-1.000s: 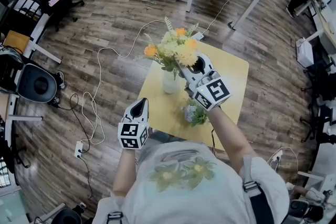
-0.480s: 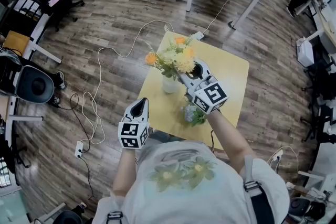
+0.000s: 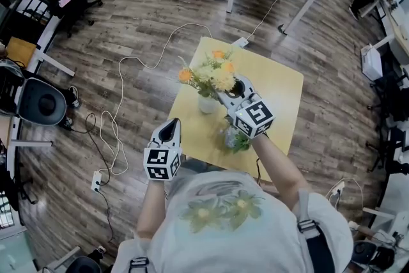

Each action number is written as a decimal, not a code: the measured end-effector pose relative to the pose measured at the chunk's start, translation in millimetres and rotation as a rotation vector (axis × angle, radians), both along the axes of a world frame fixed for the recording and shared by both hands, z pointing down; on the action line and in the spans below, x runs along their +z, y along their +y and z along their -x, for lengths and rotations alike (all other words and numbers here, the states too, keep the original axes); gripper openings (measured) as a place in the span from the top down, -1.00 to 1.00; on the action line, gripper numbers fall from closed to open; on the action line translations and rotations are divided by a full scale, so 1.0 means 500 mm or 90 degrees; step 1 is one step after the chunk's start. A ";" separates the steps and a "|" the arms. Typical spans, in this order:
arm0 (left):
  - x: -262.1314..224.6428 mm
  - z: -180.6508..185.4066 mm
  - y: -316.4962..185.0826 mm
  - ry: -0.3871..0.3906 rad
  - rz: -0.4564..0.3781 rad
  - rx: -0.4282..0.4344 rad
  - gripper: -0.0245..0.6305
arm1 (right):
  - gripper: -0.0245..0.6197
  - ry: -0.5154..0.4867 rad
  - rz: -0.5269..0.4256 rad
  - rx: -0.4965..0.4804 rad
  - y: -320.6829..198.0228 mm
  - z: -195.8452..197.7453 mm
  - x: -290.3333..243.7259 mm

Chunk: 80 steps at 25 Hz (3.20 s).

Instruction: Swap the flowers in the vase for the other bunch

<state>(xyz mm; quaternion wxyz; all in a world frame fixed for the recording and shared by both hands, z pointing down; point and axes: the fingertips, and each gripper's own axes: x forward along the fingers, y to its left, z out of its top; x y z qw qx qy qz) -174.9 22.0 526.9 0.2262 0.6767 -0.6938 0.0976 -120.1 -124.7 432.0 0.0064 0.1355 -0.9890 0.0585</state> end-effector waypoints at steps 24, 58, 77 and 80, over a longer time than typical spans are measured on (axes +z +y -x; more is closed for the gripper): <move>0.012 -0.001 -0.013 0.004 0.006 0.000 0.87 | 0.49 0.083 0.012 -0.003 0.003 -0.002 0.111; 0.002 -0.041 -0.015 0.011 -0.008 0.035 0.87 | 0.16 0.139 0.059 0.011 0.044 -0.045 0.103; -0.007 -0.099 -0.041 0.019 -0.014 0.093 0.87 | 0.16 0.201 0.091 -0.040 0.088 -0.081 0.092; -0.004 -0.102 -0.042 0.019 -0.014 0.100 0.87 | 0.16 0.215 0.044 -0.016 0.088 -0.085 0.086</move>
